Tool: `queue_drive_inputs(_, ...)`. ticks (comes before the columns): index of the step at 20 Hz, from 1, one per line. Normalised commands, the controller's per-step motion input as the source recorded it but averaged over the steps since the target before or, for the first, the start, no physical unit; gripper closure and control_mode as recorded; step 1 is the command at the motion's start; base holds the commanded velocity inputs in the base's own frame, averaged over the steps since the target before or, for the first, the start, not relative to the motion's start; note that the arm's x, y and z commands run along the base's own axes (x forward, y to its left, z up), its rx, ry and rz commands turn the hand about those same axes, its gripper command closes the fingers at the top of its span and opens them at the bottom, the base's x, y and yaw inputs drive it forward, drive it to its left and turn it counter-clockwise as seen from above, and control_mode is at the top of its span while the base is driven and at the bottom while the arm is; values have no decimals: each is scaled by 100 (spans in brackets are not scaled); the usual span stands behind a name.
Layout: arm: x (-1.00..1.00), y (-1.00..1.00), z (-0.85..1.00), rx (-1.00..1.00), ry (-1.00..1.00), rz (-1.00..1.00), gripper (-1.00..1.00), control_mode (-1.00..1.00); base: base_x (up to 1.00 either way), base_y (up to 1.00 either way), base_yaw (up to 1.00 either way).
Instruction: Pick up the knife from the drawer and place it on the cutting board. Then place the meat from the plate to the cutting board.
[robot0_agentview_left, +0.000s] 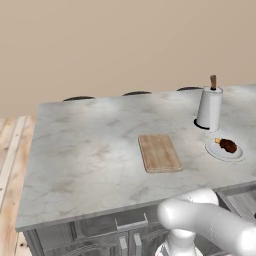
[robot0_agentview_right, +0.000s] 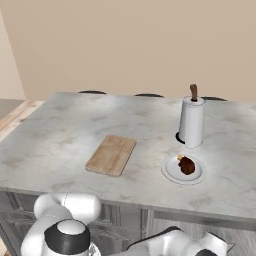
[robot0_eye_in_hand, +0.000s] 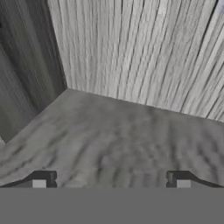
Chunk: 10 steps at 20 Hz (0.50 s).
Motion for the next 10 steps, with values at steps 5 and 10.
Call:
queue_drive_inputs(5,65,14,40,0,-11,0,-100,-100,0,0,0)
queue_drive_inputs(10,55,5,28,0,-13,-1,-100,-100,0,0,0)
